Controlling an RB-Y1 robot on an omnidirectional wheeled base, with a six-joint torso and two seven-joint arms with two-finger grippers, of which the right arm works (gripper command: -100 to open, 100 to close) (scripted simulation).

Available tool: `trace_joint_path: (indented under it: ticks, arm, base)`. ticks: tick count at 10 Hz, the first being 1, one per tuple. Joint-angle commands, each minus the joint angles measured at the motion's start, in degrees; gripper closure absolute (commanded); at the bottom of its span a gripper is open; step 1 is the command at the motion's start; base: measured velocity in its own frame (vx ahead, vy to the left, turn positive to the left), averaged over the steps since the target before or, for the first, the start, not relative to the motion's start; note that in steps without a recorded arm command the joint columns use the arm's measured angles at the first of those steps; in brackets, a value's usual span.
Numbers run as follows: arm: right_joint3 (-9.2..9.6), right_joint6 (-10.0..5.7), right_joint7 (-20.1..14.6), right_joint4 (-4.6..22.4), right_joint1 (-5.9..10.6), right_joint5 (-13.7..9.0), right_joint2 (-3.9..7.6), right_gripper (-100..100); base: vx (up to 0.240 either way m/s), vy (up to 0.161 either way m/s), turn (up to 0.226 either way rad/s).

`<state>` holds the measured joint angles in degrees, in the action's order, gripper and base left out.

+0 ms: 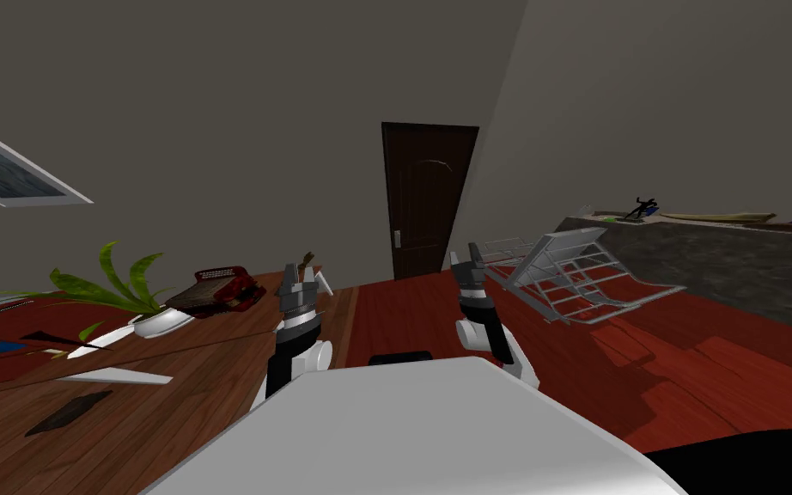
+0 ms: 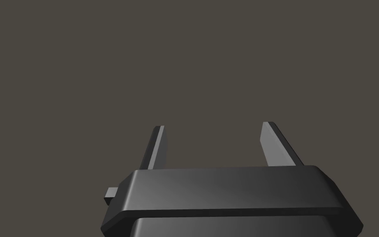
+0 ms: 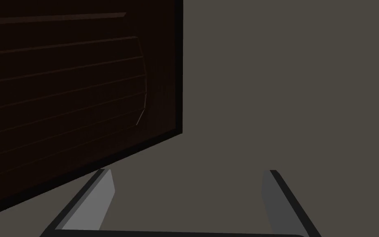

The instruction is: Pull the door open

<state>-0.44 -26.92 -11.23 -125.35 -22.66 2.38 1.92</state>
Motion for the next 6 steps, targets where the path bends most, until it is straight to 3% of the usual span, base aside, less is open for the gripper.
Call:
trace_joint_path:
  ticks: [1, 6]
  arm:
    - [-0.36, 0.20, -1.7, 1.6, 0.70, -1.2, 0.50, -100]
    - [-1.44, 0.88, -6.3, 7.3, 3.46, -4.7, 1.61, -100]
  base:
    - [0.138, 0.002, 0.094]
    - [0.111, -0.015, 0.095]
